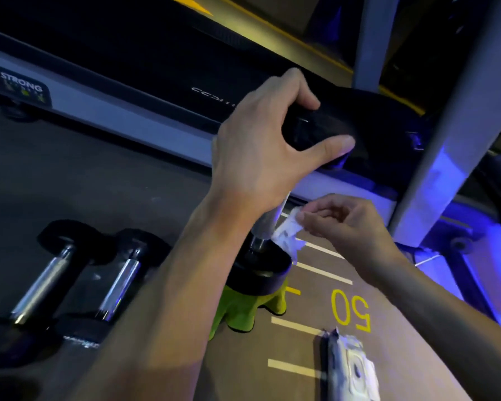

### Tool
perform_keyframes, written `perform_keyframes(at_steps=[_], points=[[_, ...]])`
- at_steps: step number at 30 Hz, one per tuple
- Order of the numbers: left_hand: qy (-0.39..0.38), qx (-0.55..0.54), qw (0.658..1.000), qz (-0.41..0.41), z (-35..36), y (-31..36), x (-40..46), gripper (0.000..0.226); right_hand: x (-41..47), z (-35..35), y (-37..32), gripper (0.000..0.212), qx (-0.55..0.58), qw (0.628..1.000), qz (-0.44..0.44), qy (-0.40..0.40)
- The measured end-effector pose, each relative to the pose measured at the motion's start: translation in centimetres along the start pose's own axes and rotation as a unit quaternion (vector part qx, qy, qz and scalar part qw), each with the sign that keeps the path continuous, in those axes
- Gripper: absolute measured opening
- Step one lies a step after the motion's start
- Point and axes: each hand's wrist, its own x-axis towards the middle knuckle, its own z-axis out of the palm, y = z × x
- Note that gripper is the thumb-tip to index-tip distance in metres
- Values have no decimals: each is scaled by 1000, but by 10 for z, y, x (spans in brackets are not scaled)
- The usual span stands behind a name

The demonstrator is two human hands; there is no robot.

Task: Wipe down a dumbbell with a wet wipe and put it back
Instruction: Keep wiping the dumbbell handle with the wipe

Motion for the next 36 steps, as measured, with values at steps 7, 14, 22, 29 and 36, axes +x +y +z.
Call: perform_keyframes(at_steps=[7, 14, 22, 29, 36], points=[[4, 10, 1000, 13, 4, -3, 4, 50, 16, -12, -10, 24, -57, 996, 64, -7], [3, 15, 1000, 16, -1, -3, 1, 49, 34, -12, -31, 16, -167, 983, 50, -53], [-3, 7, 1000, 13, -3, 0, -5, 50, 35, -13, -29, 19, -147, 983, 102, -43], [-23, 2, 1000, 2, -7, 0, -4, 51, -15, 20, -15, 25, 34, 997, 37, 58], [-91, -41, 995, -12, -21, -9, 3, 41, -29, 50, -8, 40, 270, 954, 125, 27]])
